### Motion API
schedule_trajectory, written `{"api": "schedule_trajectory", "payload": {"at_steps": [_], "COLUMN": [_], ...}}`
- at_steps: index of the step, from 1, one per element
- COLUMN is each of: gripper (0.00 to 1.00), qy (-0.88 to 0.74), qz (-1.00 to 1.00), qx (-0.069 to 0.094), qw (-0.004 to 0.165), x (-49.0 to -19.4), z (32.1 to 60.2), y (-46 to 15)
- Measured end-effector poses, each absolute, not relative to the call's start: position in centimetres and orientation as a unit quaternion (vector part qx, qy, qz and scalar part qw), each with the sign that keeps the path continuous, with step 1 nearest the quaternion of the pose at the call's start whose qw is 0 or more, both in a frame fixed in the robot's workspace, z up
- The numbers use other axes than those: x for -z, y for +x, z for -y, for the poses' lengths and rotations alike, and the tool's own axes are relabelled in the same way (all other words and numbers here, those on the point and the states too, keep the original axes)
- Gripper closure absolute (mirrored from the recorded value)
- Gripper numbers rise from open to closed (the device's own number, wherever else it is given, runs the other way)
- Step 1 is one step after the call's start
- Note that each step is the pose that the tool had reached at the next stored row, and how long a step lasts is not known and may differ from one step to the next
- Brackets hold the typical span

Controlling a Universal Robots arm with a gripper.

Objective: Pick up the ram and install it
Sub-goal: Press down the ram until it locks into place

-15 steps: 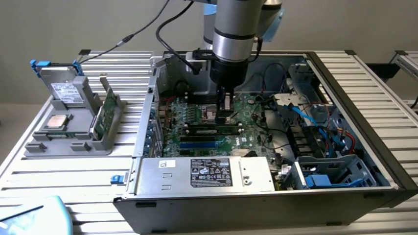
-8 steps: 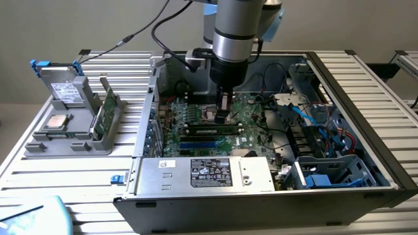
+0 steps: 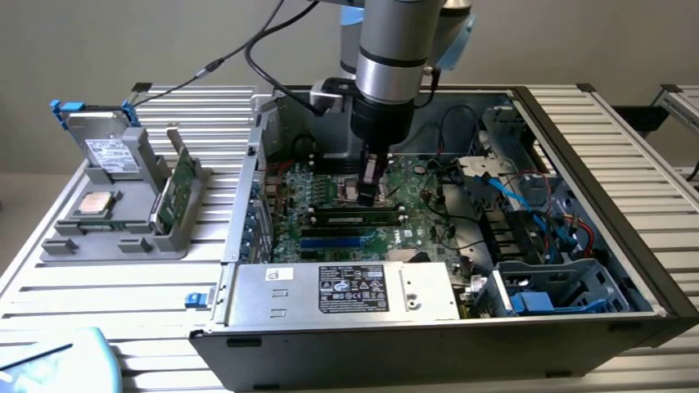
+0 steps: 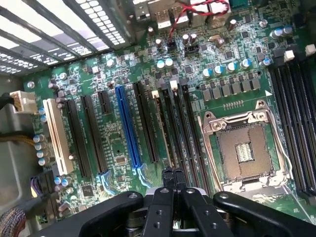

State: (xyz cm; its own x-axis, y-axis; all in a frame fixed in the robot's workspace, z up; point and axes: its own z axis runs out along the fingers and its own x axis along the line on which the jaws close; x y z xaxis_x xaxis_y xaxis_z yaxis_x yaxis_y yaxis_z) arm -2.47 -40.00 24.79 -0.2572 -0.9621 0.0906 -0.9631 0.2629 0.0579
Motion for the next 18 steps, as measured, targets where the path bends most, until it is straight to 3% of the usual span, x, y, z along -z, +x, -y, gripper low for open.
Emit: {"api": "schedule_trajectory", "payload": {"at_steps": [18], "gripper": [0.89], "qy": [0.492], "qz": [0.869], "qx": [0.003], "qw": [0.054], "x": [-24.79], "z": [40.0], "y": [-2.47]}}
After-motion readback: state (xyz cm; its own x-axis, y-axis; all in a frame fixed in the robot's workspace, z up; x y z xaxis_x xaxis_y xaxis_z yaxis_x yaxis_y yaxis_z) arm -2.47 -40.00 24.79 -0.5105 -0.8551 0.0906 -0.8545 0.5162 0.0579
